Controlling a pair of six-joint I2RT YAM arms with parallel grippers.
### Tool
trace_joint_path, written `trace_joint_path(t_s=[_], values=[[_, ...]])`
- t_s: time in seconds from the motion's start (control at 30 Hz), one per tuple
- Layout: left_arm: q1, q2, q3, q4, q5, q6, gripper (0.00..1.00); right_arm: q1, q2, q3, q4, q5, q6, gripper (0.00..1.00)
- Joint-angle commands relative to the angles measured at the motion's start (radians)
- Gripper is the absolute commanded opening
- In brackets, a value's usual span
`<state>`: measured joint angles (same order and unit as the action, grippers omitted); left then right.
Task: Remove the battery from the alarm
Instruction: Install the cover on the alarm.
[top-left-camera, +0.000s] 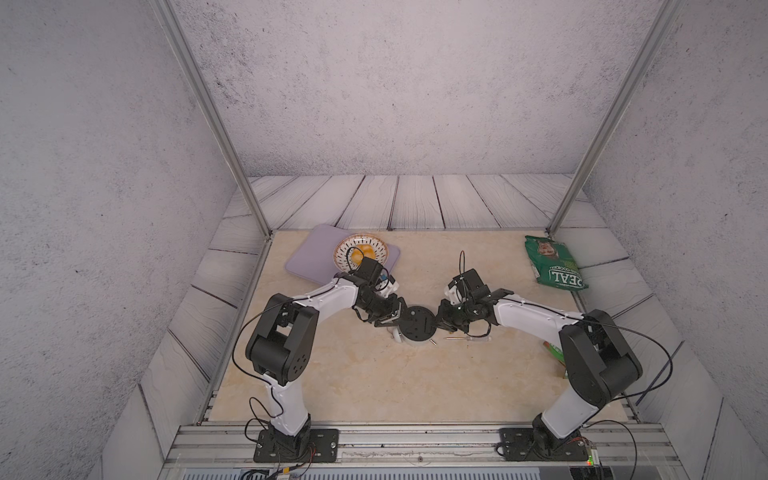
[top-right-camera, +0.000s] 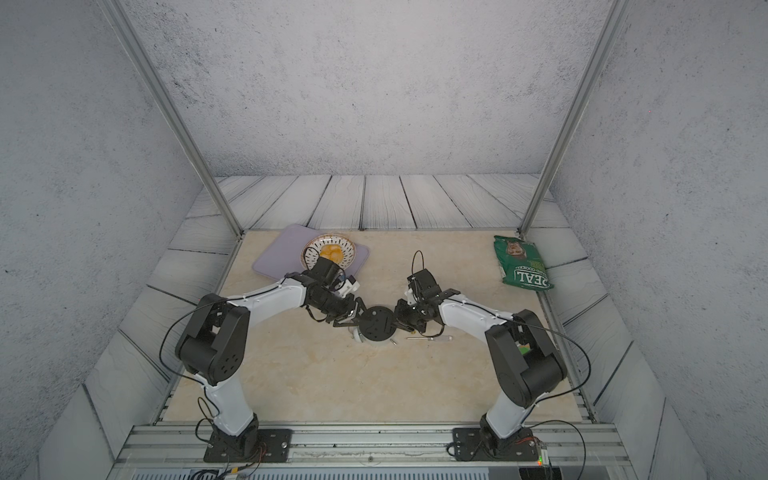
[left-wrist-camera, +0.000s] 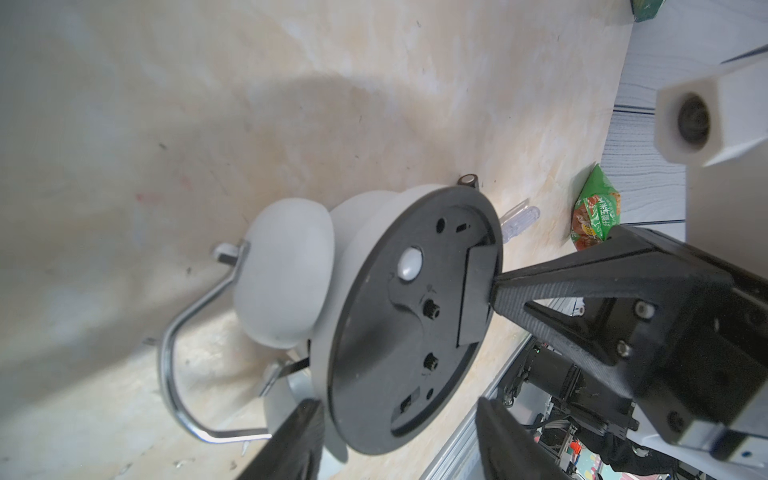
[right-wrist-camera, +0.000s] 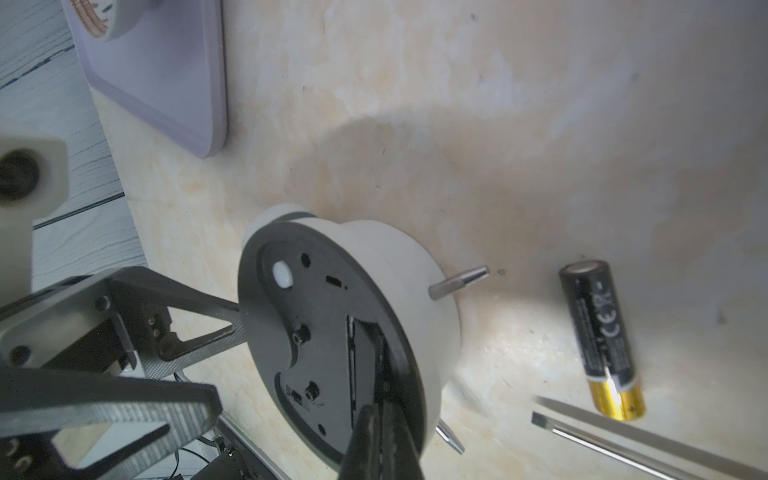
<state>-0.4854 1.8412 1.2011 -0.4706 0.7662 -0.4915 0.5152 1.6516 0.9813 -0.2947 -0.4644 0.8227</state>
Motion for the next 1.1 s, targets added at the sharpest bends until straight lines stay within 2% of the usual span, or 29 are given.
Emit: trace_joint_path(t_s=[0.0, 0.5, 0.83, 1.07], values=[[-0.01, -0.008, -0.012, 0.002, 0.025, 0.002, 0.64, -0.006, -0.031, -0.008, -0.012, 0.008, 0.003, 0.0], [-0.013, -0.005, -0.013, 0.007, 0.027, -0.003, 0.64, -0.008, -0.046, -0.053, 0.116, -0.056, 0.021, 0.0], [-0.015, -0.004, -0.012, 0.006, 0.028, -0.002, 0.64, -0.009, -0.01, 0.005, 0.043, -0.054, -0.084, 0.0], [-0.017, 0.0, -0.011, 0.001, 0.027, 0.002, 0.64, -0.008, 0.005, 0.003, 0.066, -0.064, -0.102, 0.0]])
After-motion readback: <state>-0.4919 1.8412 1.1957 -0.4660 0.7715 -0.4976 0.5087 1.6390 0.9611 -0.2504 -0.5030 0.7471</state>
